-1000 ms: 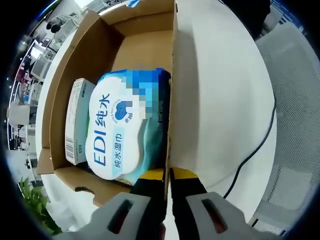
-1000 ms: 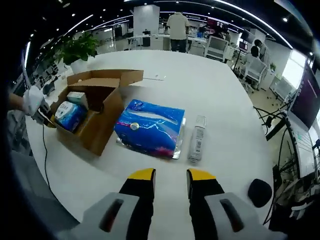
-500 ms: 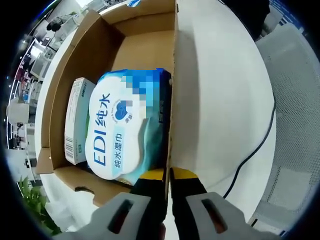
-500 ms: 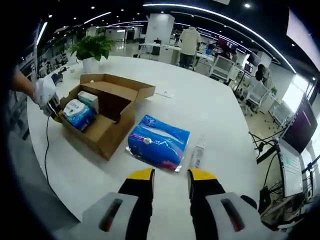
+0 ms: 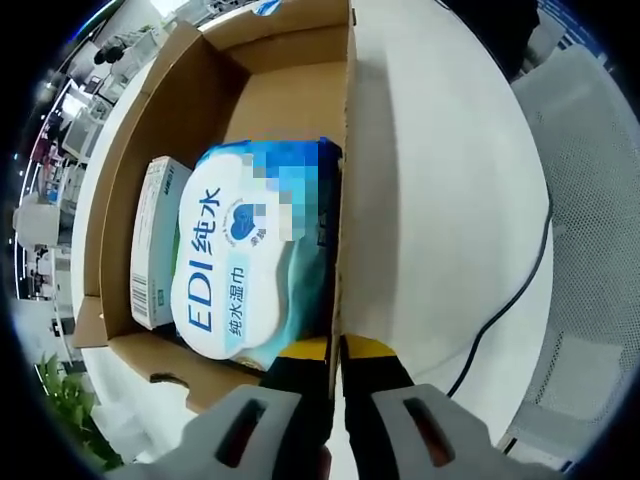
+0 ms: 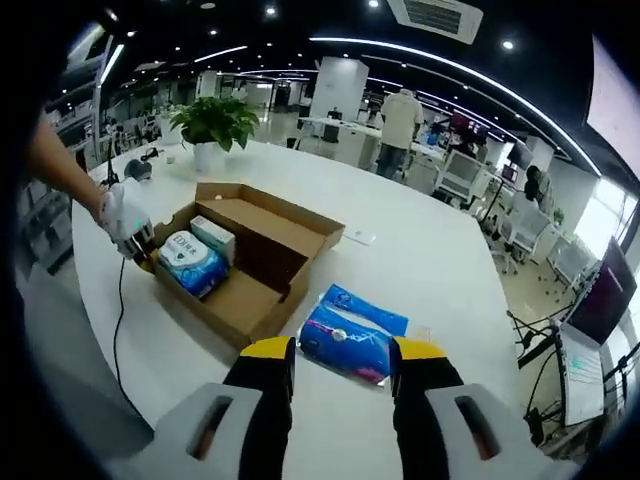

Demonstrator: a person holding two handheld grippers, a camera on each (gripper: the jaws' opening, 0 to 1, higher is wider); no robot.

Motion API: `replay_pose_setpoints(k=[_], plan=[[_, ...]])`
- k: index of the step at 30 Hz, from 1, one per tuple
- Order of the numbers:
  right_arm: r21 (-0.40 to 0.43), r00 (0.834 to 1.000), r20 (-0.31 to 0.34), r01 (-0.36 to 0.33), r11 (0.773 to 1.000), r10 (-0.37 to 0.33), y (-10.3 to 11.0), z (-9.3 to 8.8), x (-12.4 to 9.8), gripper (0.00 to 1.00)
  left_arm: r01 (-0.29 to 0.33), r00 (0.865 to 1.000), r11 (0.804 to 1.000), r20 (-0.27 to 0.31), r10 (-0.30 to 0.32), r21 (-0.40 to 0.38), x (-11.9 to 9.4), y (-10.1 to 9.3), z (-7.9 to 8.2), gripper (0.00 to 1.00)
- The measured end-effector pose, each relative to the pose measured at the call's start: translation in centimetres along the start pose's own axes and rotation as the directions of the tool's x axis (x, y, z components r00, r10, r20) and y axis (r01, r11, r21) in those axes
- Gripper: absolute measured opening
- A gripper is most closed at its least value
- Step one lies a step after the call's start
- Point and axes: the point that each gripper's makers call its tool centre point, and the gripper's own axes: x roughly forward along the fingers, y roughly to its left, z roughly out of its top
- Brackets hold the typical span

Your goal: Operate the shoe box by opening the lid, removing the specified soft item, and placing it in the target area until the item is outside and the box remains undamaged.

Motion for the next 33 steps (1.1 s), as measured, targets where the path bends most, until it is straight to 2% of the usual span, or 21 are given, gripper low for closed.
replay_pose_setpoints(k=[3, 7, 11, 15, 19, 24, 33], plan=[[-0.021, 0.999, 0.028, -0.018, 1.000, 0.018, 0.7, 1.5, -0.1, 0.36, -0.002, 1.000, 1.000, 0.001, 0.002, 0.000, 0.0, 0.0, 0.0, 0.02], [-0.091, 0.996, 0.059, -0.062, 0.994, 0.068, 2.2, 3.5, -0.2, 0.38, -0.001, 1.000, 1.000, 0.001, 0.001, 0.000, 0.0, 0.0, 0.0, 0.02], [-0.199, 0.992, 0.063, -0.098, 0.975, 0.112, 3.9, 5.1, 0.1, 0.38, -0.007, 1.000, 1.000, 0.003, 0.007, -0.001, 0.0, 0.0, 0.0, 0.02], [-0.241, 0.987, 0.070, -0.122, 0.963, 0.143, 5.3, 6.3, 0.6, 0.38, -0.009, 1.000, 1.000, 0.003, 0.009, -0.002, 0.0, 0.0, 0.0, 0.02], [-0.247, 0.983, 0.084, -0.139, 0.959, 0.164, 6.4, 7.4, 1.3, 0.39, -0.008, 1.000, 1.000, 0.002, 0.008, 0.001, 0.0, 0.0, -0.1, 0.02], [-0.215, 0.978, 0.099, -0.161, 0.963, 0.185, 7.8, 8.6, 1.8, 0.43, -0.009, 1.000, 1.000, 0.000, 0.009, 0.003, 0.0, 0.1, 0.0, 0.02], [-0.232, 0.968, 0.114, -0.193, 0.953, 0.224, 10.2, 10.7, 2.5, 0.47, -0.006, 1.000, 1.000, -0.001, 0.006, 0.004, 0.0, 0.1, -0.1, 0.02]])
